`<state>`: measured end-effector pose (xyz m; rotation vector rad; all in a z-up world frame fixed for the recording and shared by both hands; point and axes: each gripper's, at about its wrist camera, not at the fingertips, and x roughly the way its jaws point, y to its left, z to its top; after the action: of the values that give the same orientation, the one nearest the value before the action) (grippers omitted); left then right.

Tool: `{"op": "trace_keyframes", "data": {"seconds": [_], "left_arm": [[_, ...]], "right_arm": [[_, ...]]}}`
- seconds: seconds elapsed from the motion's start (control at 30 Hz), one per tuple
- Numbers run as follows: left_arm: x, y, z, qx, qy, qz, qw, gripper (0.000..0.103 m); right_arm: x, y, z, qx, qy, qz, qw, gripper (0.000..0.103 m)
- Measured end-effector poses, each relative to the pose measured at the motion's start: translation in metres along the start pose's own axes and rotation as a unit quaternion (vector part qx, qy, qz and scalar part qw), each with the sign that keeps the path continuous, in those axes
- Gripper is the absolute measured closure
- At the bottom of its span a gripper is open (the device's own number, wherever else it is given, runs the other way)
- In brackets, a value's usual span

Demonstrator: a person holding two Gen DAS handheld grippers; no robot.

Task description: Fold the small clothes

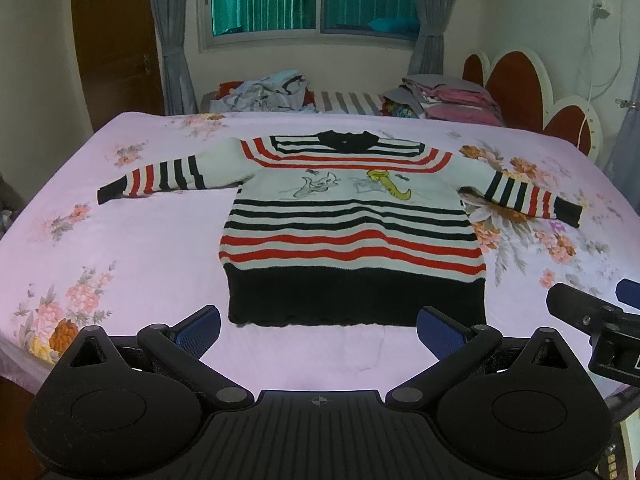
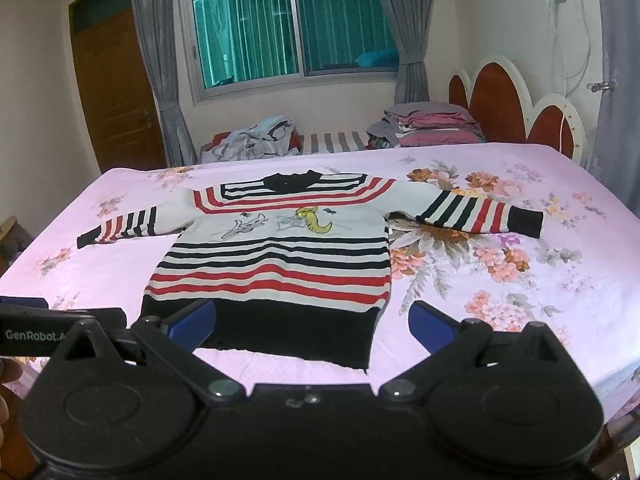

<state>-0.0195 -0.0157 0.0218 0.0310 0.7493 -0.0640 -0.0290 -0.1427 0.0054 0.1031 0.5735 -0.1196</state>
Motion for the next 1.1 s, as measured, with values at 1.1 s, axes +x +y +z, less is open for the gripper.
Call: {"op": "trace_keyframes", "data": {"seconds": [1.1], "left_arm": [[0.011,0.005,0.001,-0.003,0.010,-0.001,0.9999,0.000]], "right_arm": [[0.004,-0.001,0.000,0.003,0.004,0.000,1.000,0.000]]}}
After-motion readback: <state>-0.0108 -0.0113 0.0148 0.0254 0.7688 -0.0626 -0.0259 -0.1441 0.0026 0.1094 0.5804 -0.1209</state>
